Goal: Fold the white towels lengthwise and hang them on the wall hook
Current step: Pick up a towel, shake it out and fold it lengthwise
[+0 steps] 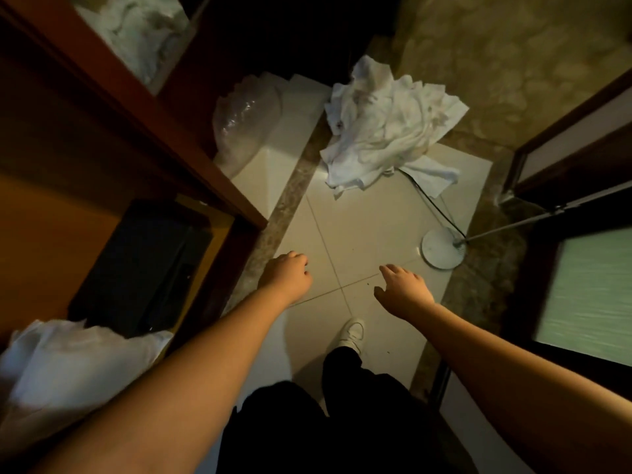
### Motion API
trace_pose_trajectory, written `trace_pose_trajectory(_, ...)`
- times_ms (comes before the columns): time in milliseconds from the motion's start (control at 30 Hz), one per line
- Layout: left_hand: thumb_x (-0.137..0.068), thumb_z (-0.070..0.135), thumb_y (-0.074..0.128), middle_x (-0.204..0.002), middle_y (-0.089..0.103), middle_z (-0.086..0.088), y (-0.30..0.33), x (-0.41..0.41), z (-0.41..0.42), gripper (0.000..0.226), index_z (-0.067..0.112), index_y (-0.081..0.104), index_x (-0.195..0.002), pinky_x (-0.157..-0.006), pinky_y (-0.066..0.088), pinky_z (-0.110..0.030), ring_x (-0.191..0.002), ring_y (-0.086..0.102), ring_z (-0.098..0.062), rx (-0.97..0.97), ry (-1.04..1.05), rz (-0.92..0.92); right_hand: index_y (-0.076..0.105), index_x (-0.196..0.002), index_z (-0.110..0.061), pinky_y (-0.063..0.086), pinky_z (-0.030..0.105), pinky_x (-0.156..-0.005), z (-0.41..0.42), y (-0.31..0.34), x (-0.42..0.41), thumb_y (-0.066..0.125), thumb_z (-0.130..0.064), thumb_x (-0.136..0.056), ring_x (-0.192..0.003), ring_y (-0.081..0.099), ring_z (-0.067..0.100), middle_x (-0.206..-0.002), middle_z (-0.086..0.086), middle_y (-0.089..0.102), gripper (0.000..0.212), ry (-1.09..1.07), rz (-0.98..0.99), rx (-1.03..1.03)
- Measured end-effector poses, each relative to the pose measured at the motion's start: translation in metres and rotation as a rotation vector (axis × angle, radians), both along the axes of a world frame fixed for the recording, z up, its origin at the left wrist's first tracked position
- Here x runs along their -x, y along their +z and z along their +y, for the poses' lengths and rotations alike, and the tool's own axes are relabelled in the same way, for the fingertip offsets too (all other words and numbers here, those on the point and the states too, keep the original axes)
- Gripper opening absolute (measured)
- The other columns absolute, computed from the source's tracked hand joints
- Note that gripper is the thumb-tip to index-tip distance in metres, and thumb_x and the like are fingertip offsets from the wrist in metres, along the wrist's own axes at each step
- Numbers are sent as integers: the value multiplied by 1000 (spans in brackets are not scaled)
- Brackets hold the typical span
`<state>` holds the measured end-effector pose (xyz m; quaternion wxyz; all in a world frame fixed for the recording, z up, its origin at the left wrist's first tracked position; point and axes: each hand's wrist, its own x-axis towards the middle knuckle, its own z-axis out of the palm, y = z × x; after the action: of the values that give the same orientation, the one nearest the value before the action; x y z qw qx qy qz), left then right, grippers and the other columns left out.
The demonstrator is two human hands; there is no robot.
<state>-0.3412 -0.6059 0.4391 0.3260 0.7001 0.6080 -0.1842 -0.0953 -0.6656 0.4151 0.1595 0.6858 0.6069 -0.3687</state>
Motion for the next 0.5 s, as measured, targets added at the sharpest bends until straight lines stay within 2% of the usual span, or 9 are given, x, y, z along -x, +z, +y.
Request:
trace_pose_trajectory(300, -101, 23, 41, -142, 51, -6, -59, -79, 133, 36, 14, 56, -132, -97, 42, -36, -118, 54, -29, -4, -134, 9, 38, -152, -16, 31, 44, -114, 118, -52, -72, 48, -42, -99, -141, 40, 30, -157, 6, 41, 60, -141, -23, -20)
trace_pose_trajectory(500, -100, 22, 42, -138, 54, -7, -115, -122, 238, 36, 13, 56, -132, -96, 43, -38, -118, 54, -29, -30, -200, -40, 38, -152, -16, 32, 44, -113, 197, -105, -99, 46, -41, -99, -139, 41, 30, -157, 5, 40, 60, -227, -45, 46)
